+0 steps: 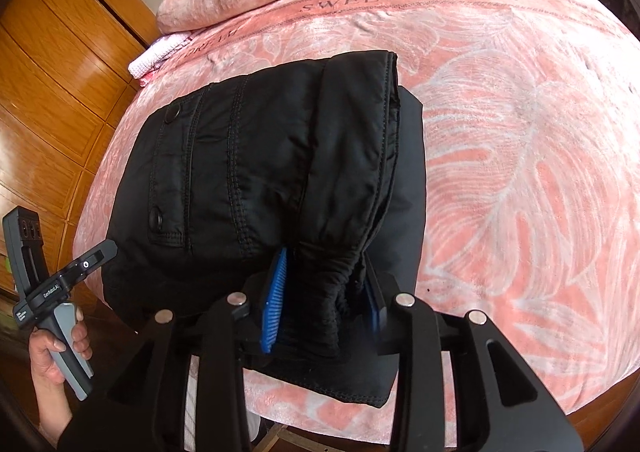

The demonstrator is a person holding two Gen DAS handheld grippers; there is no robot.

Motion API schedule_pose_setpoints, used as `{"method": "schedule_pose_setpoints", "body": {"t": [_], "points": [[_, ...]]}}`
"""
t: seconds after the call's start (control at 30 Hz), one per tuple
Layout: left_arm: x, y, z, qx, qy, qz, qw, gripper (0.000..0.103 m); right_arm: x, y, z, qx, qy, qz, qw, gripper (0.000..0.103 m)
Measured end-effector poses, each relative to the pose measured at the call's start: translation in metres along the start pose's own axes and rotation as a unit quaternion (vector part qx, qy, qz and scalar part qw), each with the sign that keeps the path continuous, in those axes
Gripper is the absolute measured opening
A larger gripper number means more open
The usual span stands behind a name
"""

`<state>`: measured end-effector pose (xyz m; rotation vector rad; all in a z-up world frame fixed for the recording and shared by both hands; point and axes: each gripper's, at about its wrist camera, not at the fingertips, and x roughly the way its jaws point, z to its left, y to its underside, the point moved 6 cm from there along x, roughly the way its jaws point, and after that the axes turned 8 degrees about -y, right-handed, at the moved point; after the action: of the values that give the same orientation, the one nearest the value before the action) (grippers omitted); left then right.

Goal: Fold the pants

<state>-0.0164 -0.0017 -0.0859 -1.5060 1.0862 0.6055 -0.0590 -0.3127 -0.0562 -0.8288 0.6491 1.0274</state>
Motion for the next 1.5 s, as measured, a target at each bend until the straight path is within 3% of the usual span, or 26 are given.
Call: {"method": "schedule_pose_setpoints", "body": {"t": [0.13,0.2,0.43,0.57,0.7,0.87,1.0,1.1,1.2,1.33,1.5], "points": [[-0.007,-0.003,0.001,0.002,0.002,-0.006,1.0000,0.089,-0.015,-0.009,0.004,-0.012,0.006,-0.014,1.000,0.047],[-0.009,-0.006,0.002,0.003,-0.002,-0.011,0.9999,0.089,-0.027,-0.020,0.003,-0.012,0.006,-0.031,0.999,0.059],[-0.009,-0.012,0.001,0.001,0.000,-0.009,1.0000,0.089,-0.031,-0.071,-0.014,0.011,-0.011,-0.049,0.999,0.059],[-0.008,-0.011,-0.002,0.007,0.000,-0.006,1.0000,0.089,-0.012,-0.087,-0.026,0.029,-0.013,-0.034,0.999,0.050],[-0.002,-0.010,-0.001,0.008,-0.003,0.001,1.0000,0.089,0.000,-0.092,-0.025,0.028,-0.016,-0.026,0.999,0.048],[0.008,-0.013,-0.002,0.006,-0.005,0.008,0.9999,0.090,0.003,-0.093,-0.016,0.013,-0.024,-0.025,0.999,0.008],[0.009,-0.016,-0.005,0.011,-0.007,0.009,0.9999,0.090,-0.011,-0.099,-0.002,-0.026,-0.005,-0.054,0.998,0.005],[0.009,-0.017,-0.007,0.014,-0.005,0.008,0.9999,0.091,-0.013,-0.104,-0.014,-0.005,0.018,-0.059,0.998,0.005],[0.011,-0.016,-0.008,0.018,-0.006,0.010,0.9998,0.092,0.008,-0.095,-0.028,0.010,0.026,-0.026,0.999,0.007],[0.011,-0.014,-0.004,0.015,-0.006,0.014,0.9998,0.092,-0.002,-0.082,-0.029,0.008,0.020,-0.038,0.999,0.040],[0.005,-0.008,0.001,0.016,-0.005,0.017,0.9997,0.092,-0.031,-0.045,-0.027,0.003,0.002,-0.041,0.999,0.048]]}}
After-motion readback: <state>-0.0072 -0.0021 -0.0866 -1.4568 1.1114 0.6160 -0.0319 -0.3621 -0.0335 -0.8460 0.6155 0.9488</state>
